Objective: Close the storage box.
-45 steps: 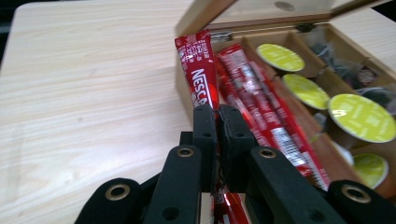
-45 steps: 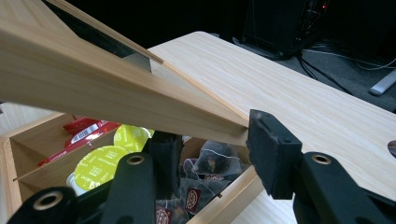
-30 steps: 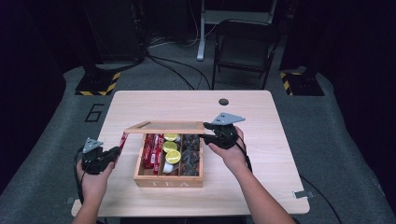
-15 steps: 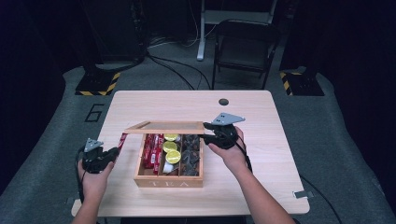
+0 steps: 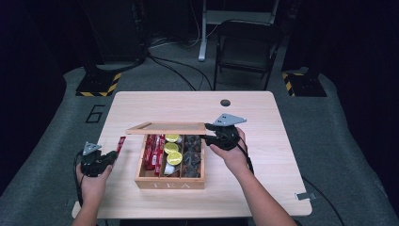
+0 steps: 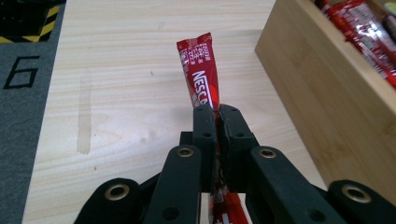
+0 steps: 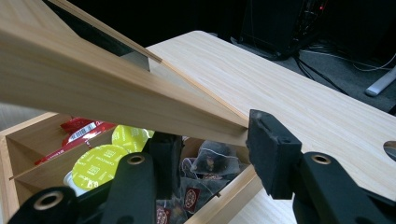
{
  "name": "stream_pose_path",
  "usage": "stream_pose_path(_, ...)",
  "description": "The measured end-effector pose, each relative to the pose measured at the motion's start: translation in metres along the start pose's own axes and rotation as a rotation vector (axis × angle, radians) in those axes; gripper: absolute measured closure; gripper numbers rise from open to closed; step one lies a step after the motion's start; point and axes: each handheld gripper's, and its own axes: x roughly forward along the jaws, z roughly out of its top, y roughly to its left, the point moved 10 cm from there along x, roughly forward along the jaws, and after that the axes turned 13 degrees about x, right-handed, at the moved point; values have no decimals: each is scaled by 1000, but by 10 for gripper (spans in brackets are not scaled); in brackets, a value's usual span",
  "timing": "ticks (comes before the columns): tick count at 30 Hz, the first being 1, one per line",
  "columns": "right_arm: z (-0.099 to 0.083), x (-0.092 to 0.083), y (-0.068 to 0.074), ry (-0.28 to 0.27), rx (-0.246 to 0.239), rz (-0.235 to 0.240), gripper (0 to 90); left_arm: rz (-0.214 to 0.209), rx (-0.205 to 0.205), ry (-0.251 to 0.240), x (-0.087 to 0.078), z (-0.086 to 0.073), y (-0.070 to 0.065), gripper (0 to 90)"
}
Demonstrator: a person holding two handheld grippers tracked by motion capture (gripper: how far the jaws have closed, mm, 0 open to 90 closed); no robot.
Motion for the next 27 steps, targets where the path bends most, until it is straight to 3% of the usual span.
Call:
stream_pose_path(15,-1,0,0,3,0,-4,553,35,19,87,14,-21,6,855)
stream_pose_path(20,0,0,0,0,1,-1,552,56,44,124,15,-29,8,854)
stream_pose_path(27,-2,0,0,4,-5,3,551,46,39,141,17,-37,10,827)
